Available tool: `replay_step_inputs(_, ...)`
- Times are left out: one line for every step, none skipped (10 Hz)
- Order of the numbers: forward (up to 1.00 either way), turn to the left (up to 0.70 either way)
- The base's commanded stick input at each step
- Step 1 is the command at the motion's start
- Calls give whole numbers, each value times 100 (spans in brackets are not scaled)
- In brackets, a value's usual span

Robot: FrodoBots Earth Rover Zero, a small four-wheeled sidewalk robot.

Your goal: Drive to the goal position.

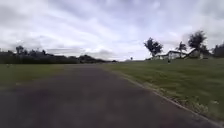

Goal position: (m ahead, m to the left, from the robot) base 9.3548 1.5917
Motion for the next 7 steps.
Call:
replay_step_inputs(70, 0)
replay_step_inputs(70, 0)
replay_step_inputs(70, 0)
replay_step_inputs(70, 11)
replay_step_inputs(70, 25)
replay_step_inputs(70, 32)
replay_step_inputs(70, 35)
